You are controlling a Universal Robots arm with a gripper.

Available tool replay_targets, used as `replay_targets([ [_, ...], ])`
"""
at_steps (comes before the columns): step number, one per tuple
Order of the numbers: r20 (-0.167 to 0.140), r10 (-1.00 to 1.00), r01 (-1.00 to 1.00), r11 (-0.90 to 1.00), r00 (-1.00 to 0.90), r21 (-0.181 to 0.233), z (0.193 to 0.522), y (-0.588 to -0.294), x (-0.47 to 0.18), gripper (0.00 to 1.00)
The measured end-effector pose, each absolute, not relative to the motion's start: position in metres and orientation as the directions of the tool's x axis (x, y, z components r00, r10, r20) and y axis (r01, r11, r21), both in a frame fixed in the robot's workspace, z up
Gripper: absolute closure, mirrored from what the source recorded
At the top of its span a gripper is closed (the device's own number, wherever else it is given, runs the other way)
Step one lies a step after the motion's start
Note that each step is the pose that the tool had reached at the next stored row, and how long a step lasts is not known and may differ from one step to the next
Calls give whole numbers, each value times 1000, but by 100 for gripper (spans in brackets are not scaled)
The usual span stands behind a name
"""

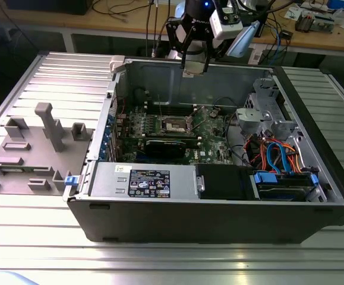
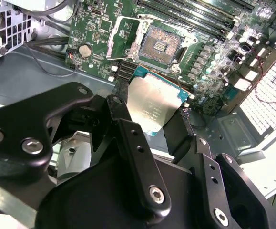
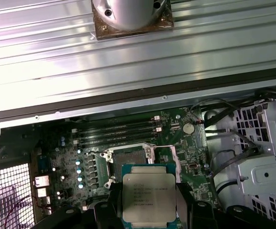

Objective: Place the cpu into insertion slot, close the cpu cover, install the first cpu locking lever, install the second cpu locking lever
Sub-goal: 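Place the cpu into insertion slot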

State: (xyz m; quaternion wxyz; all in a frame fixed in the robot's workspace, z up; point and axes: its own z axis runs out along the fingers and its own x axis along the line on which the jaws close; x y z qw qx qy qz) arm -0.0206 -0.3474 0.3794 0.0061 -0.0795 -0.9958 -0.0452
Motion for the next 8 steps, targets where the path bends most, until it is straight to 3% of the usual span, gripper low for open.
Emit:
replay_targets([
  [8,19,187,188,978,-982,89,379,-347,-21,46],
])
